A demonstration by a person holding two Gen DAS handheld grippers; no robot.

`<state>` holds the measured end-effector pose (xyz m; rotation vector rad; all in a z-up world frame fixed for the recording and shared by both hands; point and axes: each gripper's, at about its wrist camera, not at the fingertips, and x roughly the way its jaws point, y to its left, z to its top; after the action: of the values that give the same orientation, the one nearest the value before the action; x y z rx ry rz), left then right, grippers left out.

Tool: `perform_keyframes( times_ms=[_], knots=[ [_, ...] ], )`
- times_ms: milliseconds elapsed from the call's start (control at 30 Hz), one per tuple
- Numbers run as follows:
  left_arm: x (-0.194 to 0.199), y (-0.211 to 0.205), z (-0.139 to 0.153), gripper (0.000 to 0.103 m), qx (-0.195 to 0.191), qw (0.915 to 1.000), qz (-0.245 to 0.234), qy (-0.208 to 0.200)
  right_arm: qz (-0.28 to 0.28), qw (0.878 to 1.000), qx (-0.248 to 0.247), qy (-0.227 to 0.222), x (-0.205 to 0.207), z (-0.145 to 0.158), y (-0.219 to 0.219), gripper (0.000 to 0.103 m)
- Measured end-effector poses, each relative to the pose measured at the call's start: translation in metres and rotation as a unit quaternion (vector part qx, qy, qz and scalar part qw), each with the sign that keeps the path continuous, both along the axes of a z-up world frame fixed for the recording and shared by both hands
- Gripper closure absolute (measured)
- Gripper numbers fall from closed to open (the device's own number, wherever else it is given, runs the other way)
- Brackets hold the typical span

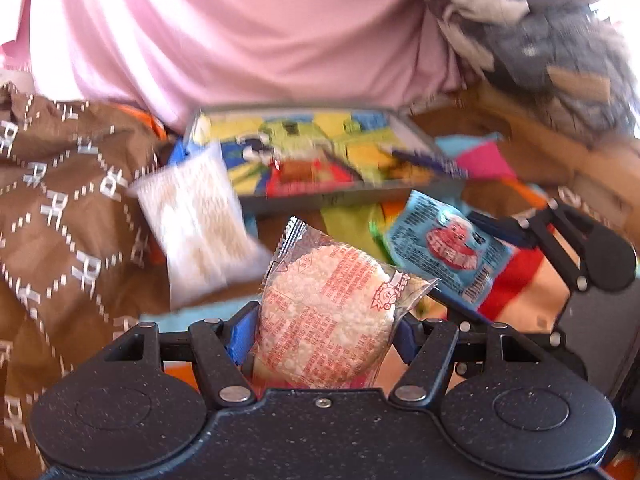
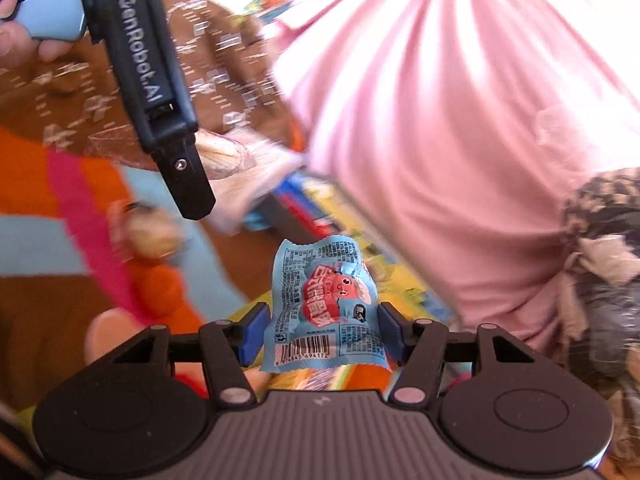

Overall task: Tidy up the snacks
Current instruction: 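Lift and carry the pink cake over the tray with the left gripper while the right carries the blue packet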

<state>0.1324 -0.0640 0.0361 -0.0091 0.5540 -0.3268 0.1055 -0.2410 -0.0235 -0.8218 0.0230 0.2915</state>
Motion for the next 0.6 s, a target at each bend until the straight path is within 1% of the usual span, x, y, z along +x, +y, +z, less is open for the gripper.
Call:
perform_keyframes(
  times_ms=[167,267,300,367,467,600],
  knots=[
    [0.029,-0.007,0.041,0.034,-0.006,0.9995,0.013,-0.027,-0.023,0.997,0.063,-0.039,0.024,0.017,-0.012,0.04],
    [0.05,-0.013,0.068,0.034,0.002,0.9992,0.017,-0.037,-0.036,0.993,0.094,-0.057,0.043,0.025,-0.02,0.039],
    [0.059,-0.016,0.075,0.034,0.008,0.9989,0.021,-0.041,-0.042,0.992,0.106,-0.055,0.051,0.028,-0.022,0.039],
    [0.073,-0.021,0.083,0.034,0.017,0.9985,0.03,-0.041,-0.06,0.986,0.147,-0.044,0.067,0.038,-0.029,0.039],
    [0.099,-0.027,0.088,0.034,0.024,0.9979,0.054,-0.026,-0.085,0.976,0.201,-0.025,0.091,0.052,-0.039,0.039],
    [0.134,-0.035,0.085,0.034,0.025,0.9962,0.083,0.001,-0.096,0.968,0.232,-0.006,0.105,0.063,-0.049,0.039]
  ],
)
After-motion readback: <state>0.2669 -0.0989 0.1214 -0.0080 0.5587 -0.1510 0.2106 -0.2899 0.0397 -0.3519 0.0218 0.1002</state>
